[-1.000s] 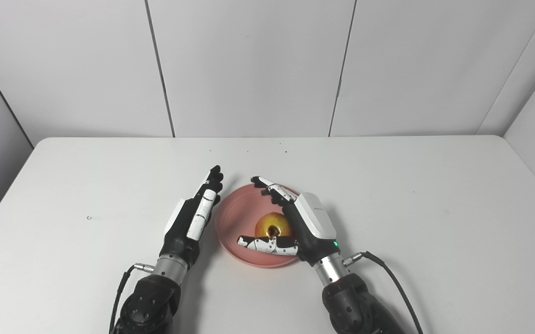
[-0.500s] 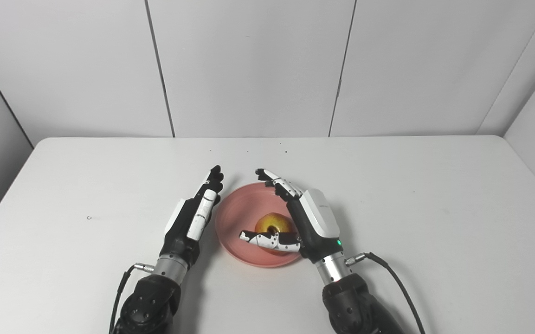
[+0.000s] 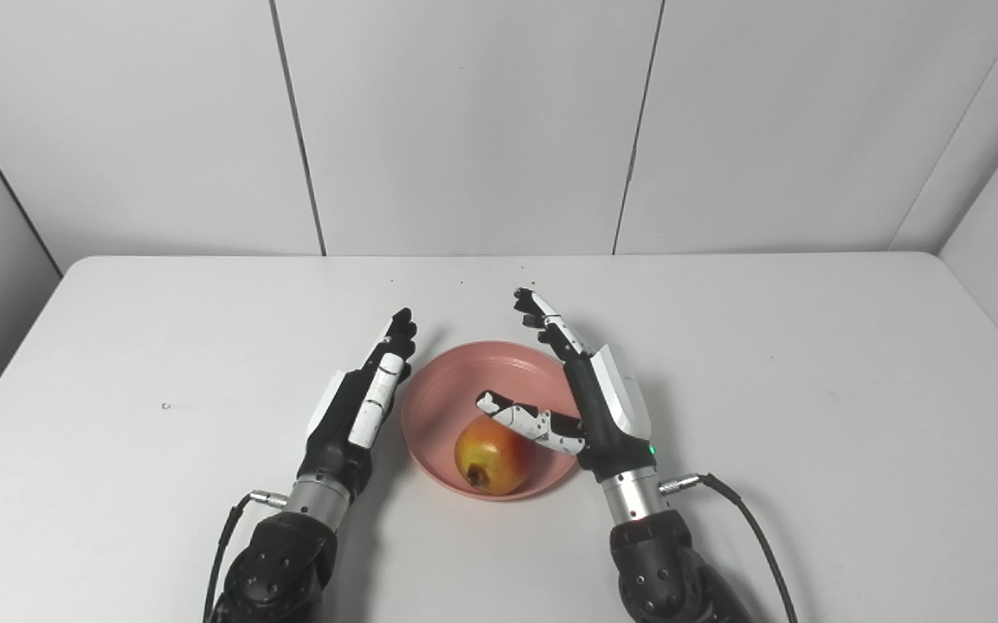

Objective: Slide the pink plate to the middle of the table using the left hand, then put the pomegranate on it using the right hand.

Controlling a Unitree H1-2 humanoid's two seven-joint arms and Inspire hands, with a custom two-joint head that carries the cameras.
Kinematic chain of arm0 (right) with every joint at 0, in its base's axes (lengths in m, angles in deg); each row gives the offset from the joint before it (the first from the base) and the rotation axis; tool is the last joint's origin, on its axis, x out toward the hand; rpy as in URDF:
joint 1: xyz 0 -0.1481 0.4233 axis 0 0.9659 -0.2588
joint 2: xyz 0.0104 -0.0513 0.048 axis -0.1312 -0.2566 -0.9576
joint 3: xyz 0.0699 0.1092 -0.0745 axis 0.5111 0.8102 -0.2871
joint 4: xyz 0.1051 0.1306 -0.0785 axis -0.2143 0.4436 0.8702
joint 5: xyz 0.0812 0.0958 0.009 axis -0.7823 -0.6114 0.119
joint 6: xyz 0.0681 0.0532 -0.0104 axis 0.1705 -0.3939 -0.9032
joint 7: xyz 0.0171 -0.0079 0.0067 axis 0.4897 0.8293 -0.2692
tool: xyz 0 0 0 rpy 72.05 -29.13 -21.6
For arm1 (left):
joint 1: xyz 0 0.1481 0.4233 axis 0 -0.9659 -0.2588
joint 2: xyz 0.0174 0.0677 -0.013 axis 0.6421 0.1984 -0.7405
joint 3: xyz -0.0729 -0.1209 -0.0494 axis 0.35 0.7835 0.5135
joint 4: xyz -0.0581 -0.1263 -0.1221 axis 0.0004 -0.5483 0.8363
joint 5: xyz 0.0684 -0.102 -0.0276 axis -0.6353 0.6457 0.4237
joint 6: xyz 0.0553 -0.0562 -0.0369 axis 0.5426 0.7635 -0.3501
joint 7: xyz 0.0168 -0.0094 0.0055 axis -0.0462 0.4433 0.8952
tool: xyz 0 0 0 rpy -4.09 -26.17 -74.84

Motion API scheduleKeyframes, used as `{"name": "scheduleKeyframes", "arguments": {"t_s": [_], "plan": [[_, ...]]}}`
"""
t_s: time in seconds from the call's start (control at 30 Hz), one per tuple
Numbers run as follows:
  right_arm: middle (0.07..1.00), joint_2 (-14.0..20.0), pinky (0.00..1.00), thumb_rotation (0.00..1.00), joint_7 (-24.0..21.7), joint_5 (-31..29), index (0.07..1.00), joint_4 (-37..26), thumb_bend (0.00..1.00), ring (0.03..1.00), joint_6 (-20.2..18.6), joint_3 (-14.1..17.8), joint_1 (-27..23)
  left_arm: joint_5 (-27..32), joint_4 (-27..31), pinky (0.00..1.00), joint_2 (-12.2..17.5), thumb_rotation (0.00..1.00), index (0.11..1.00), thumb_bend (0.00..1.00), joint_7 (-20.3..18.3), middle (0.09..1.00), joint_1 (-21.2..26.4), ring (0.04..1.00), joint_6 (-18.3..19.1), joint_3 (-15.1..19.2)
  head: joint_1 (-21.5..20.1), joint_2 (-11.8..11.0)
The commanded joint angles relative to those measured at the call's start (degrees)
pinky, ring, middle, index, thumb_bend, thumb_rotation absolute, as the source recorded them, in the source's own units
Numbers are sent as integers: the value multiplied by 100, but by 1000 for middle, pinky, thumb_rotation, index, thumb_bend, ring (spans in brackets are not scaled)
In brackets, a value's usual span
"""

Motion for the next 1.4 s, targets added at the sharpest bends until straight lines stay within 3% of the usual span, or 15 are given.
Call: {"name": "scheduleKeyframes", "arguments": {"t_s": [0.0, 0.2, 0.33, 0.5, 0.77, 1.07, 1.37], "plan": [[850, -52, 751, 869, 39, -104, 887, -128, 570, 801, 217, 62, -8, -11, 211, 996, 14, 1000, 1000, 583, 17, 1000, 179, 1000, -67, 1, 6, 1], [856, -109, 725, 953, -153, -526, 889, -181, 581, 798, 159, 187, 52, -5, 205, 1000, 29, 1000, 1000, 589, 3, 1000, 178, 1000, -68, 2, 8, -8], [876, -164, 772, 997, -241, -836, 888, -136, 567, 839, 244, 308, 62, -11, 209, 1000, 35, 1000, 1000, 608, 7, 1000, 175, 1000, -46, 1, 12, -9], [861, -257, 738, 1000, -386, -1338, 887, -103, 553, 814, 271, 484, 106, -4, 194, 998, 28, 1000, 1000, 599, 6, 1000, 183, 1000, -98, -2, 27, -23], [844, -328, 796, 1000, -520, -1710, 878, -32, 561, 824, 131, 745, 127, -12, 217, 995, 6, 1000, 1000, 604, 27, 1000, 160, 1000, -78, -2, 84, -58], [893, -445, 874, 1000, -709, -2206, 897, 7, 546, 886, 78, 969, 133, -54, 200, 1000, 4, 1000, 1000, 596, 69, 1000, 169, 1000, -59, -1, 85, -65], [905, -479, 873, 1000, -702, -2234, 891, 65, 521, 895, 86, 1038, 112, -18, 164, 1000, 11, 1000, 1000, 587, 89, 1000, 186, 1000, -123, 45, 88, -65]]}}
